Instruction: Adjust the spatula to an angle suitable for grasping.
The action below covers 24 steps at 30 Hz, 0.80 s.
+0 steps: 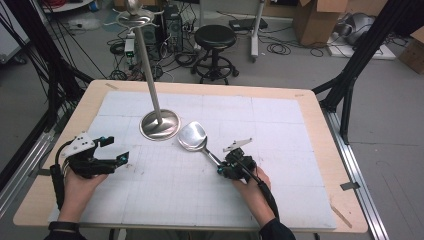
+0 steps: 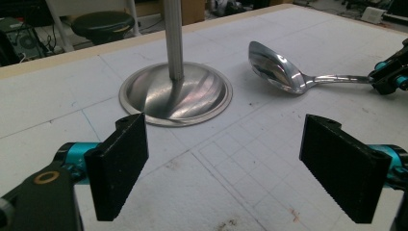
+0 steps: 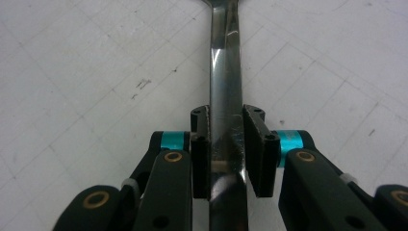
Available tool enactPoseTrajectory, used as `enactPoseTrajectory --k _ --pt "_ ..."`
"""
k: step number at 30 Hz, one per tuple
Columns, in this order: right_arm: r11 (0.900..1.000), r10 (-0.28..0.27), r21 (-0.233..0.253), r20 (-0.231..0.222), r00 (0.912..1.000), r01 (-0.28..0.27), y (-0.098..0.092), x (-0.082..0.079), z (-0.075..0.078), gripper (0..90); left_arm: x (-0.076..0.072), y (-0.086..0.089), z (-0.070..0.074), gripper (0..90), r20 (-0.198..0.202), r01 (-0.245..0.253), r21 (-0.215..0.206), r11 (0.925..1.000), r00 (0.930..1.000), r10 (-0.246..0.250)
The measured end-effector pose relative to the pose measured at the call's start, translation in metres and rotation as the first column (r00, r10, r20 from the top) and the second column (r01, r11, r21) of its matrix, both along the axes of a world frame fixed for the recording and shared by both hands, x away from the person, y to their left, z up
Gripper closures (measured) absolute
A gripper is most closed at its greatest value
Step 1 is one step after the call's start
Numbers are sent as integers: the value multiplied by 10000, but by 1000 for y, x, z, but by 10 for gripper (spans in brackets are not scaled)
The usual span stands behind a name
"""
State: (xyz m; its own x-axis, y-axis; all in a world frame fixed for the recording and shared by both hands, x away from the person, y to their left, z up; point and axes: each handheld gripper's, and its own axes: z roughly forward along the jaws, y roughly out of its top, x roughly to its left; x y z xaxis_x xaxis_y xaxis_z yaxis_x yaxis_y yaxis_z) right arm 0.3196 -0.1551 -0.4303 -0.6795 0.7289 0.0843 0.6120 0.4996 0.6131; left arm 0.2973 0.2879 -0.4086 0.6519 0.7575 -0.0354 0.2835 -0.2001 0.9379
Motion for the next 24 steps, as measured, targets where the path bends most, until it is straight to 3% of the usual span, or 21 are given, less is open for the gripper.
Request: enactPoseTrajectory --k 14,15,16,17,18,19,21,24 --pt "9963 383 762 75 9992 -387 -12 -3 2 767 0 0 0 178 -5 10 51 10000 10000 -10" --pt "9929 442 1112 -77 9990 -431 -15 -2 1 807 0 -1 0 179 -12 5 22 10000 10000 -5" --pt "9929 442 1112 -77 9990 -431 -15 -2 1 807 0 0 0 179 -9 22 44 10000 10000 -22" --pt "9852 513 1645 -147 9986 -481 -18 -1 3 859 0 -1 -1 179 -24 14 21 10000 10000 -14" --pt "9936 598 923 623 9963 -654 -13 -6 8 867 0 -1 -1 179 -38 18 34 10000 10000 -18" --pt "9957 590 669 666 9960 -634 -11 -7 9 874 0 -1 -1 179 -40 32 50 10000 10000 -32" --pt "9945 674 770 540 9963 -715 -11 -6 9 872 0 -2 -1 179 -44 40 65 10000 10000 -40" --pt "9985 412 322 807 9959 -439 -9 -6 8 823 0 -1 -1 179 -43 39 71 10000 10000 -39"
